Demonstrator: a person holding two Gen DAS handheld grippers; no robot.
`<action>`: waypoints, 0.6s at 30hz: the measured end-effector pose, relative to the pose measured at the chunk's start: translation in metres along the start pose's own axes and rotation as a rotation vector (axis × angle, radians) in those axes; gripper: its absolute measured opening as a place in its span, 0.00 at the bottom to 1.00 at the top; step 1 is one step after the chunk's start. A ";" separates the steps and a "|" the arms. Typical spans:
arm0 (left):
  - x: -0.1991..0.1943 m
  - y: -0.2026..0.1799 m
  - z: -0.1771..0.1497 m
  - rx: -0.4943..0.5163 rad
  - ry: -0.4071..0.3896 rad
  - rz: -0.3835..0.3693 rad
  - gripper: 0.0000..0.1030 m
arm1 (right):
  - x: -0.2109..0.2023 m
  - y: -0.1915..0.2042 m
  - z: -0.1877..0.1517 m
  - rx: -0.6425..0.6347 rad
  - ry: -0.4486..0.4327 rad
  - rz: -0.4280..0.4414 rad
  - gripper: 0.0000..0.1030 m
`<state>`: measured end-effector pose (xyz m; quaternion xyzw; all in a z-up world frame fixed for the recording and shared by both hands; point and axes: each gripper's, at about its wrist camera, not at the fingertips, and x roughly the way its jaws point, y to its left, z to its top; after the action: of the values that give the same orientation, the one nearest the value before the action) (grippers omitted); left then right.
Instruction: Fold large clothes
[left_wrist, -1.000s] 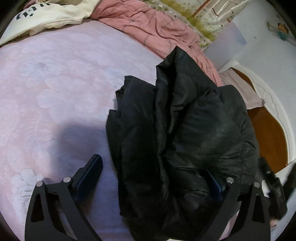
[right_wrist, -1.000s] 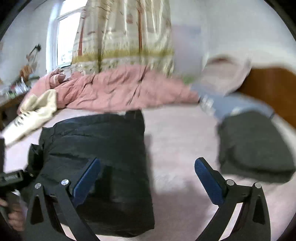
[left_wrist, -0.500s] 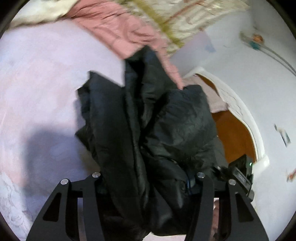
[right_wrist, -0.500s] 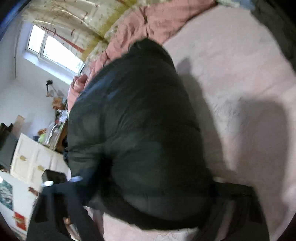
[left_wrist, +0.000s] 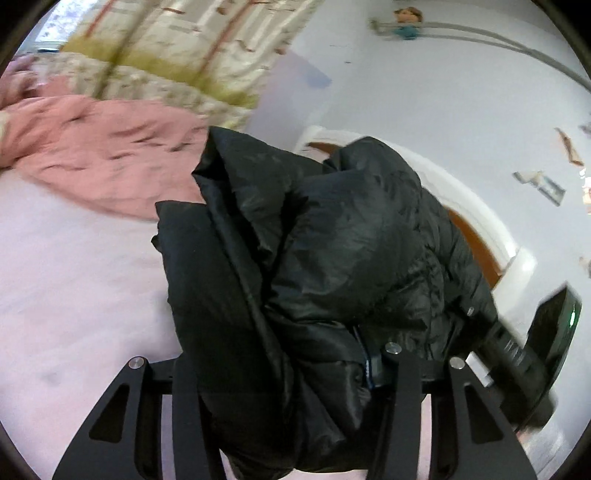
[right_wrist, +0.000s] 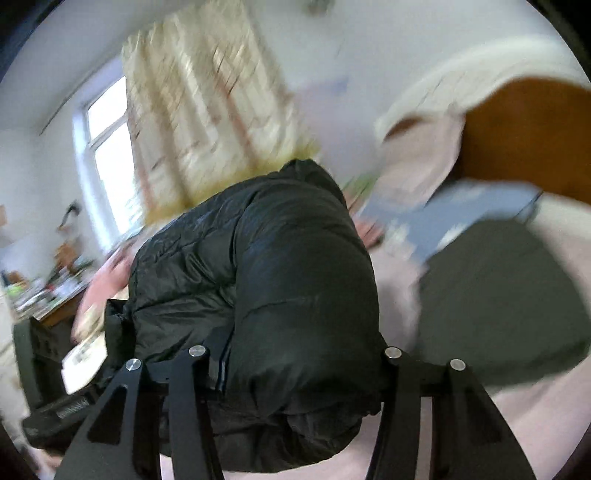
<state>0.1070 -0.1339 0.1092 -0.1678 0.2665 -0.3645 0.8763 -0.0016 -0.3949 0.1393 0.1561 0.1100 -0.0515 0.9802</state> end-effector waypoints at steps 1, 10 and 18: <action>0.015 -0.016 0.007 0.028 -0.006 -0.025 0.46 | -0.006 -0.013 0.008 -0.049 -0.049 -0.037 0.54; 0.156 -0.111 -0.011 0.155 0.076 -0.184 0.43 | -0.024 -0.180 0.017 0.092 -0.081 -0.259 0.56; 0.237 -0.132 -0.039 0.228 0.043 -0.082 0.44 | 0.010 -0.234 -0.004 0.163 -0.076 -0.380 0.57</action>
<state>0.1517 -0.4001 0.0606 -0.0696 0.2350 -0.4315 0.8681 -0.0241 -0.6158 0.0640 0.2095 0.0958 -0.2503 0.9404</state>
